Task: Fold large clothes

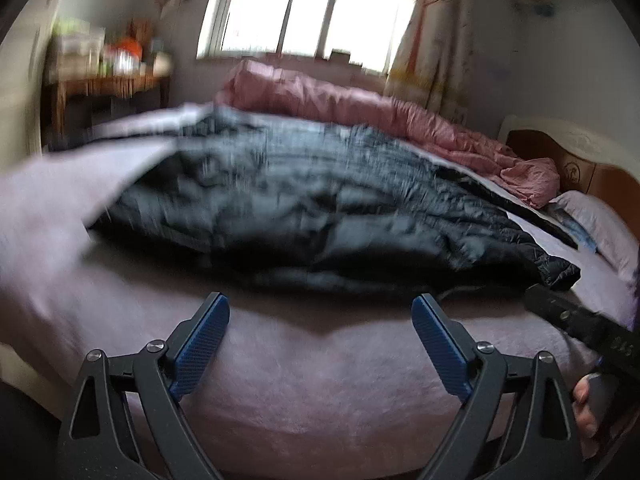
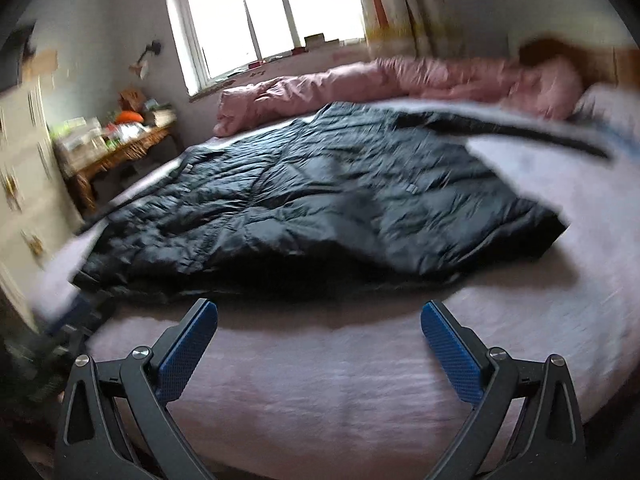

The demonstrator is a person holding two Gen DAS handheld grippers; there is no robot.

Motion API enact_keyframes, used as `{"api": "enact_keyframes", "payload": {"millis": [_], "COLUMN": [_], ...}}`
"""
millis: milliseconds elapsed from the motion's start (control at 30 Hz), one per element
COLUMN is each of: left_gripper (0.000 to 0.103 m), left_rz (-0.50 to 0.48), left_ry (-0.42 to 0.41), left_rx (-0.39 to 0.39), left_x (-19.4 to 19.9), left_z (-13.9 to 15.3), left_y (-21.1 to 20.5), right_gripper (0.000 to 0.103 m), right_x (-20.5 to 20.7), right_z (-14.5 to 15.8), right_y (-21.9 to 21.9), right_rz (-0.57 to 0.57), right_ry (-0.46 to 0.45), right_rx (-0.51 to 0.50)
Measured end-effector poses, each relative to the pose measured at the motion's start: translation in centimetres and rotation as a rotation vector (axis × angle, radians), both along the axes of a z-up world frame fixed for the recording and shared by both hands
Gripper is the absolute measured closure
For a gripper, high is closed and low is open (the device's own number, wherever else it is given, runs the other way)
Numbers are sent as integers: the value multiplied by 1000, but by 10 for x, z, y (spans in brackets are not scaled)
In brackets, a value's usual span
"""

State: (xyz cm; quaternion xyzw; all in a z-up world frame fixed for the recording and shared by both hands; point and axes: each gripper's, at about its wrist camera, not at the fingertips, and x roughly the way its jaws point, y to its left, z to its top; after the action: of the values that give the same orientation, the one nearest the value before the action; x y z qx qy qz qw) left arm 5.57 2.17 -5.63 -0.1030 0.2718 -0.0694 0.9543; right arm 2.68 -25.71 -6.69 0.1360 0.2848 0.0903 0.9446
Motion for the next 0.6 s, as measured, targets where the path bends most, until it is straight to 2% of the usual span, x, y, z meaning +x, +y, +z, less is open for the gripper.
{"api": "enact_keyframes", "payload": {"millis": [100,200,333,400,433,467,500,567,600], "left_gripper": [12,12,15,37,60,75,77,90,93], "left_rz": [4,-6,-13,26,44,46,42,21,20], "left_ry": [6,39,72,74,73,84,101,119,120], "left_rx": [-8,3,-85,-138,-168,-202,-240,-283,-274], "left_x": [2,11,35,46,49,53,56,62,64], "left_z": [-4,-2,3,6,7,6,5,6,9], "left_y": [-2,-3,12,24,31,39,45,53,54], "right_gripper": [0,0,5,17,23,25,26,41,54], "right_x": [5,18,33,39,41,42,43,46,49], "right_z": [-6,-4,3,4,4,4,5,7,10], "right_y": [-9,-9,-12,-13,-14,-17,-19,-22,-23], "right_rz": [10,7,-6,-26,-43,-56,-68,-106,-122], "right_ry": [-12,15,60,68,67,62,55,51,49], "right_rx": [74,76,82,47,35,36,44,20,-11]}}
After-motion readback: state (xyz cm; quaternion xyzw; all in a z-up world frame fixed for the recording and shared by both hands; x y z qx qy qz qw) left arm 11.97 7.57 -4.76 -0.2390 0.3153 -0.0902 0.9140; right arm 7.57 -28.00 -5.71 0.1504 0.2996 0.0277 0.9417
